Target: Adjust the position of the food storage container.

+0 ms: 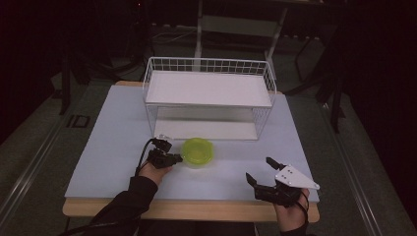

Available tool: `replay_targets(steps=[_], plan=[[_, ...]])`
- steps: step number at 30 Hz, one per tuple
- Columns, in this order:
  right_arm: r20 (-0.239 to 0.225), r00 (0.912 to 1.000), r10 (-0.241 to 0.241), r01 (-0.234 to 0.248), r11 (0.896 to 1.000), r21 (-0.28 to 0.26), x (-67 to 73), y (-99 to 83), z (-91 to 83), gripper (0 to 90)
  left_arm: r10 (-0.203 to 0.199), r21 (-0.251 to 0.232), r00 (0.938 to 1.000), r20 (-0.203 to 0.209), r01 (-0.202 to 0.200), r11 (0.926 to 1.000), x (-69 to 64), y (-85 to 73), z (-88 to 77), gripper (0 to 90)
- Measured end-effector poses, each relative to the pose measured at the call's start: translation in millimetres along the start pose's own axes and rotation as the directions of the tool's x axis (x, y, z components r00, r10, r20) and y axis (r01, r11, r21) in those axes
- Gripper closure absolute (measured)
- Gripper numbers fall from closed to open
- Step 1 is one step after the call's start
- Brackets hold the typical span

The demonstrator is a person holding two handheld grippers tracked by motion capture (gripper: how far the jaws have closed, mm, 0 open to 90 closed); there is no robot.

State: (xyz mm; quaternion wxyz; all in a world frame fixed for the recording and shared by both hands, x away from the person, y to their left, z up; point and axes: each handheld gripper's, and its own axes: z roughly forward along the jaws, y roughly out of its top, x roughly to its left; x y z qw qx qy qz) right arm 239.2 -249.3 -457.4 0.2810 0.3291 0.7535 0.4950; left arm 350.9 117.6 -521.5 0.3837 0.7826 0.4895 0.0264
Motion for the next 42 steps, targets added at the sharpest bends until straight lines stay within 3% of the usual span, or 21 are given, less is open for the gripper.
replay_targets(steps=[8, 15, 30, 34, 37, 42], plan=[[-0.003, 1.0000, 0.001, -0.001, 1.000, 0.001, -0.1, 0.0, -1.1, 15.6, 0.008, 0.015, 0.9999, 0.012, -0.008, 0.9998, -12.8, 9.6, 11.7, 90.0], [-0.004, 1.0000, 0.003, -0.003, 1.000, 0.005, -0.7, -0.8, -1.5, 15.6, 0.008, 0.031, 0.9981, 0.060, -0.010, 0.9995, -29.5, 12.5, 30.3, 90.0], [-0.011, 0.9999, 0.000, 0.000, 1.000, 0.015, -0.5, -1.4, -0.1, 15.6, 0.000, 0.019, 0.9978, 0.066, -0.001, 0.9998, -31.4, 21.9, 40.8, 87.8], [-0.012, 0.9999, 0.000, 0.000, 1.000, 0.014, -0.8, -1.4, -0.3, 15.6, 0.010, 0.017, 0.9999, 0.013, -0.010, 0.9998, -28.9, 17.4, 32.6, 80.2], [-0.013, 0.9999, -0.002, 0.002, 1.000, 0.017, -0.4, -1.4, 0.0, 15.7, 0.027, 0.020, 0.9996, 0.003, -0.027, 0.9994, -27.8, 14.3, 20.7, 76.9], [-0.009, 0.9999, -0.007, 0.007, 1.000, 0.023, 0.0, -1.0, 0.8, 15.7, 0.067, -0.006, 0.9975, 0.023, -0.067, 0.9977, -24.5, 9.6, -7.7, 67.4]])
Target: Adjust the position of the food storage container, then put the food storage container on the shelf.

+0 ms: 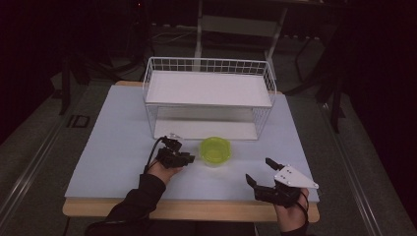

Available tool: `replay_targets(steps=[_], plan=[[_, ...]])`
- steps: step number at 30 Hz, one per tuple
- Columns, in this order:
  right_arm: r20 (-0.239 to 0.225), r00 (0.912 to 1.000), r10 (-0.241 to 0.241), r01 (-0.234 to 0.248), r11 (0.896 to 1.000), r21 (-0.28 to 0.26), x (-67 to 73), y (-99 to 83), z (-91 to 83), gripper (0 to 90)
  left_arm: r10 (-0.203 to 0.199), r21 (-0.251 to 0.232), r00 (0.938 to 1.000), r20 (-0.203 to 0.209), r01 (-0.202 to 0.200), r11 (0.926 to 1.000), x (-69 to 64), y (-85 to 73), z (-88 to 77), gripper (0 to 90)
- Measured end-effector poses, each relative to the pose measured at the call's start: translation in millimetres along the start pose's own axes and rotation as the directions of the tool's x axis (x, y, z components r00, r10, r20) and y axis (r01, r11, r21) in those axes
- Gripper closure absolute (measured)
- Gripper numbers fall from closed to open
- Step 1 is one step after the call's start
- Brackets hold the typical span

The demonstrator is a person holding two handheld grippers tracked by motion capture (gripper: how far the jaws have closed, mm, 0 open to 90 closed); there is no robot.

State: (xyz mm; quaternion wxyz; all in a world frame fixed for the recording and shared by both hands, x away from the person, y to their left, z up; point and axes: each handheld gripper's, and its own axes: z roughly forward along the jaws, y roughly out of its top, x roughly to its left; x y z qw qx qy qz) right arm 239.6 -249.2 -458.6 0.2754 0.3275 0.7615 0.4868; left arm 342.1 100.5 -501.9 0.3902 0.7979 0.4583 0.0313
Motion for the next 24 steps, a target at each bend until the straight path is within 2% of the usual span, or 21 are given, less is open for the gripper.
replay_targets(steps=[3, 5, 7, 8, 10, 12, 16, 18, 20, 21, 23, 24], plan=[[-0.001, 1.0000, 0.002, -0.002, 1.000, 0.004, 0.0, 0.3, 0.2, 15.8, 0.024, -0.018, 0.9989, 0.040, -0.023, 0.9996, 1.0, -3.1, -18.5, 51.0], [-0.008, 1.0000, 0.002, -0.002, 1.000, 0.008, 0.2, 0.5, 0.5, 15.7, 0.048, -0.042, 0.9983, 0.032, -0.047, 0.9980, 0.9, -6.0, -31.2, 37.9], [-0.007, 1.0000, -0.006, 0.006, 1.000, 0.013, 1.1, 0.5, 1.0, 15.6, 0.059, -0.039, 0.9958, 0.070, -0.056, 0.9977, 1.2, -8.9, -40.8, 19.6], [-0.009, 0.9999, -0.007, 0.007, 1.000, 0.014, 1.5, 0.6, 1.2, 15.6, 0.060, -0.041, 0.9952, 0.077, -0.057, 0.9975, 0.3, -10.6, -45.0, 13.9], [-0.011, 0.9999, -0.010, 0.011, 1.000, 0.014, 2.4, 0.9, 1.4, 15.6, 0.075, -0.069, 0.9926, 0.095, -0.069, 0.9952, -2.3, -16.5, -54.5, 13.1], [-0.013, 0.9999, -0.011, 0.011, 1.000, 0.013, 3.3, 1.4, 1.2, 15.6, 0.068, -0.091, 0.9905, 0.120, -0.058, 0.9942, -7.2, -22.8, -60.5, 2.8], [-0.018, 0.9997, -0.013, 0.014, 1.000, 0.012, 5.6, 3.0, 1.6, 15.6, 0.146, -0.157, 0.9828, 0.113, -0.128, 0.9794, -23.3, -36.5, -70.8, 1.8], [-0.031, 0.9995, -0.007, 0.007, 1.000, 0.013, 7.5, 4.4, 1.1, 15.6, 0.150, -0.189, 0.9791, 0.137, -0.123, 0.9742, -29.1, -40.7, -73.7, 1.8], [-0.046, 0.9989, -0.012, 0.012, 1.000, 0.015, 10.0, 6.6, 0.1, 15.6, 0.154, -0.221, 0.9829, 0.100, -0.129, 0.9667, -36.5, -42.6, -75.9, 1.9], [-0.049, 0.9986, -0.019, 0.020, 1.000, 0.015, 11.5, 7.9, -0.6, 15.6, 0.154, -0.223, 0.9835, 0.095, -0.130, 0.9661, -39.4, -42.5, -77.3, 1.9], [-0.049, 0.9980, -0.039, 0.041, 0.999, 0.032, 14.3, 11.2, -1.4, 15.7, 0.159, -0.247, 0.9813, 0.109, -0.128, 0.9605, -42.6, -41.9, -80.9, 1.9], [-0.057, 0.9974, -0.044, 0.046, 0.998, 0.031, 15.1, 12.5, -1.6, 15.7, 0.173, -0.249, 0.9793, 0.105, -0.142, 0.9579, -44.2, -40.9, -82.7, 1.9]])
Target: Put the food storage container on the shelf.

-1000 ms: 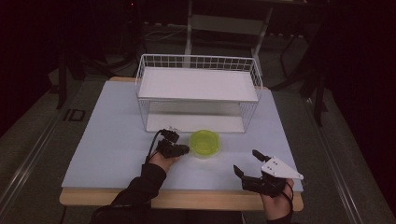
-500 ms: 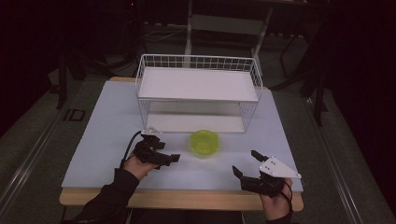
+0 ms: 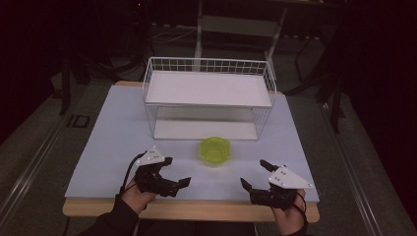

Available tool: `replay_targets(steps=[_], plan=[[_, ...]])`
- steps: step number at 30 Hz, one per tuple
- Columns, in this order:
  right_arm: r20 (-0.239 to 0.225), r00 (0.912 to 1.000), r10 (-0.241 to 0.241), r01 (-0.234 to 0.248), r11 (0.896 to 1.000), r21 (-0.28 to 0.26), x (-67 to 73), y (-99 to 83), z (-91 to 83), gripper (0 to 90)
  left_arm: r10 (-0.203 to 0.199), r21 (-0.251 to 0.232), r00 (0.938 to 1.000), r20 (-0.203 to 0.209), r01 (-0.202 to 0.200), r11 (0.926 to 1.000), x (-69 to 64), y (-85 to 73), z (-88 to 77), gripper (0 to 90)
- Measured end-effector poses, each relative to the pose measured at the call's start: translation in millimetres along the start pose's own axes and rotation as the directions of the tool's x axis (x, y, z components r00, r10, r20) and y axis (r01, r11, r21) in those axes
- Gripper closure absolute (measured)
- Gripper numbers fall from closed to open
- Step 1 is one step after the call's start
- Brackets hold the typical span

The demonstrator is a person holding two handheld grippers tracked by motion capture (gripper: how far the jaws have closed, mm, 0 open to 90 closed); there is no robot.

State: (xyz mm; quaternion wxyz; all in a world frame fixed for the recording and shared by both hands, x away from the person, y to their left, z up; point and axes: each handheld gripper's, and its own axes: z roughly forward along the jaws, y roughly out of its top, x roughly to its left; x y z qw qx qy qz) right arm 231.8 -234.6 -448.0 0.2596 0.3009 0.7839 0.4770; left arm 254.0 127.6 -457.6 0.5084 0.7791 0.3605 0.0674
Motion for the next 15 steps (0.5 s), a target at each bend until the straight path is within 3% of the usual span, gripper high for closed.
replay_targets(steps=[1, 5, 9, 11, 15], plan=[[-0.013, 0.9999, 0.000, 0.000, 1.000, -0.003, 0.7, 1.3, 0.1, 15.6, 0.017, -0.011, 0.9998, -0.012, -0.017, 0.9998, -2.1, 1.6, -1.7, 1.9], [-0.042, 0.9985, -0.036, 0.037, 0.999, 0.016, 3.2, 8.8, 1.4, 15.6, 0.055, -0.062, 0.9984, 0.011, -0.054, 0.9966, -6.7, 8.9, -6.6, 1.9], [-0.065, 0.9970, -0.043, 0.043, 0.999, 0.003, 2.5, 17.6, 1.4, 14.7, 0.083, -0.082, 0.9947, 0.061, -0.078, 0.9936, -11.9, 17.9, -6.8, 1.9], [-0.071, 0.9963, -0.049, 0.048, 0.999, -0.003, 1.4, 22.8, 2.3, 14.2, 0.066, -0.090, 0.9931, 0.097, -0.057, 0.9943, -13.1, 22.2, -5.3, 1.9], [-0.055, 0.9958, -0.073, 0.072, 0.997, -0.028, -1.9, 33.1, 3.5, 12.5, 0.059, -0.066, 0.9909, 0.121, -0.051, 0.9965, -15.8, 31.4, 0.1, 1.9]])
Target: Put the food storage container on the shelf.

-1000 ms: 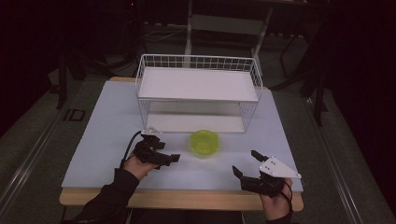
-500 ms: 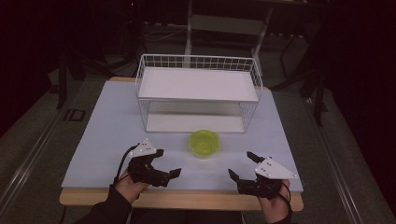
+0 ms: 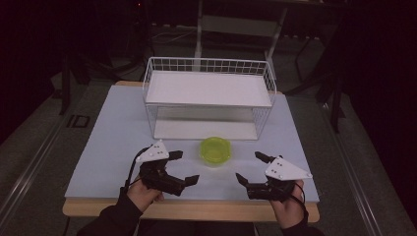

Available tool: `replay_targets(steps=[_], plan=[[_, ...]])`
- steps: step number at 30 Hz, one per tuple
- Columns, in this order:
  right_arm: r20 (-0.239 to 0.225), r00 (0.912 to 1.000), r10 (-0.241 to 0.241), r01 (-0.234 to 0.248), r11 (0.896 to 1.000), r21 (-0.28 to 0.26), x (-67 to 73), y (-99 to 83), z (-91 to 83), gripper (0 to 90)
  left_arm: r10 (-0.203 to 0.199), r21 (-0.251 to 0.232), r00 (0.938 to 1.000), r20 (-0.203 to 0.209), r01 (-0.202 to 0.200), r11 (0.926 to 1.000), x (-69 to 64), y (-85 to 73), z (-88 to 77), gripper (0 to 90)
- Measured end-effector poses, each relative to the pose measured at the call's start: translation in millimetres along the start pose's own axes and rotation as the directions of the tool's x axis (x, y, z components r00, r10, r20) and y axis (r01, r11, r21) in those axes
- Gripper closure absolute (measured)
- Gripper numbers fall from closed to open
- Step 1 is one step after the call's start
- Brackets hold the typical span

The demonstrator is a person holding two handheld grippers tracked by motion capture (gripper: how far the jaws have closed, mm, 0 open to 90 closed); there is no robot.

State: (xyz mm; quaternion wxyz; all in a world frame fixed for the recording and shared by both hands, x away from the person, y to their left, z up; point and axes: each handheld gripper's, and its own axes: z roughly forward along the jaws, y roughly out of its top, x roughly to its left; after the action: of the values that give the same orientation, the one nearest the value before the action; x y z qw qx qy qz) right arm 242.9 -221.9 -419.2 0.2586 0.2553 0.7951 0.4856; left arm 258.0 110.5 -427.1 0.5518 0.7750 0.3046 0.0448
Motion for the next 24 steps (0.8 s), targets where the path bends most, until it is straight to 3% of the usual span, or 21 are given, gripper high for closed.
replay_targets(steps=[2, 6, 9, 13, 15, 19, 22, 24], plan=[[0.003, 1.0000, -0.001, 0.001, 1.000, 0.002, -3.3, 4.4, 1.7, 12.4, -0.017, 0.021, 0.9998, 0.014, 0.017, 0.9996, 1.3, 4.2, 3.8, 1.9], [0.018, 0.9995, 0.026, -0.026, 1.000, 0.001, -11.6, 11.6, 5.4, 12.4, 0.020, 0.054, 0.9998, 0.007, -0.021, 0.9983, 1.4, 11.3, 11.9, 2.0], [0.024, 0.9991, 0.036, -0.036, 0.999, 0.012, -15.1, 14.3, 7.8, 12.6, 0.015, 0.057, 0.9999, -0.004, -0.015, 0.9983, 2.4, 15.4, 15.9, 3.5], [-0.002, 0.9953, 0.097, -0.097, 0.995, 0.038, -25.6, 18.8, 17.5, 11.4, -0.055, 0.057, 0.9971, -0.052, 0.058, 0.9967, 10.6, 26.5, 28.7, 5.6], [0.007, 0.9919, 0.126, -0.127, 0.990, 0.054, -28.3, 19.6, 23.2, 11.4, -0.072, 0.064, 0.9955, -0.061, 0.076, 0.9951, 14.3, 29.1, 34.5, 7.2], [-0.006, 0.9843, 0.176, -0.175, 0.981, 0.083, -34.4, 17.7, 35.5, 11.5, -0.134, 0.080, 0.9850, -0.109, 0.143, 0.9865, 22.1, 30.1, 47.0, 14.3], [0.004, 0.9806, 0.196, -0.195, 0.974, 0.114, -38.6, 16.1, 44.5, 13.9, -0.152, 0.107, 0.9803, -0.126, 0.166, 0.9803, 27.0, 28.0, 56.8, 22.2], [0.025, 0.9777, 0.209, -0.210, 0.970, 0.125, -41.9, 14.8, 49.6, 15.7, -0.176, 0.122, 0.9734, -0.147, 0.194, 0.9735, 32.0, 25.6, 63.4, 23.6]])
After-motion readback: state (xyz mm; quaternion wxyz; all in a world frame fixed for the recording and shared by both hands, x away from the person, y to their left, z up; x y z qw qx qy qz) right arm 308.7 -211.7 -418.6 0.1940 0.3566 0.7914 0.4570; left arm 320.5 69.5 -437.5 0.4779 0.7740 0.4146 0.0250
